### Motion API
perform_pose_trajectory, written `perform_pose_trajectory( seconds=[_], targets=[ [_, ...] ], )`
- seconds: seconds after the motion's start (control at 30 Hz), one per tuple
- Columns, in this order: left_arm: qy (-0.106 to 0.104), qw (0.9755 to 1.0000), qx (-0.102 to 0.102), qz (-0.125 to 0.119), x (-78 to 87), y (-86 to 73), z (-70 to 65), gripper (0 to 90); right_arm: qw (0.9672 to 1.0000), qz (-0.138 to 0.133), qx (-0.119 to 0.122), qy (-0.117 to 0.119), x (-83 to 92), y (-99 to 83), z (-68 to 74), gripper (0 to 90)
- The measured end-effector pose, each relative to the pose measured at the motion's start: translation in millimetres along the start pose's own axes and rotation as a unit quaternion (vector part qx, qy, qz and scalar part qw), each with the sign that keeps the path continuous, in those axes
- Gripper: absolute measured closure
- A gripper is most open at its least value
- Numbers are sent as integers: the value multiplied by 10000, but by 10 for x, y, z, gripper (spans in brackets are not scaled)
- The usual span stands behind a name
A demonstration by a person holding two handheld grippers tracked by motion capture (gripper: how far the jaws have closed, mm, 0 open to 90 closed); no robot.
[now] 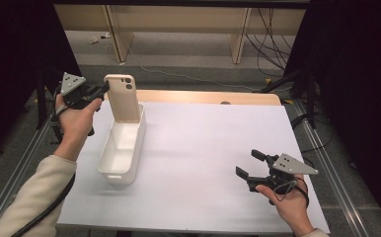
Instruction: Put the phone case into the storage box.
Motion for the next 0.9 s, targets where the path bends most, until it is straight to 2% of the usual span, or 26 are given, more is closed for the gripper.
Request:
perform_pose_trajectory(
  seconds=[0.07, 0.27, 0.3, 0.37, 0.9],
  targets=[
    [8, 10000, 7, 21, -12, -12, 7, 864, 9999, 130, 63, -39, 22, 5, -4, 172],
    [21, 10000, -11, 50, -35, -36, 24, 864, 10000, 42, 75, -49, 9, 3, -2, 172],
    [27, 10000, -19, 54, -38, -37, 27, 864, 10000, -17, 10, 13, -2, 1, 4, 172],
    [41, 10000, -32, 44, -41, -34, 33, 865, 9999, 82, 58, -40, 14, 5, -2, 172],
    [63, 9999, -43, 82, -76, -63, 67, 864, 10000, 69, 38, -59, 14, 6, 8, 172]
  ],
)
Point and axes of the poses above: each handheld gripper's, and its own axes: x roughly backward along the jaws, y roughly out of its top, z roughly to its left, the point moved 3 cm from there along -x, roughly forward along the jaws, and after that the axes turned 8 degrees about -z, right-handed, at the moved point
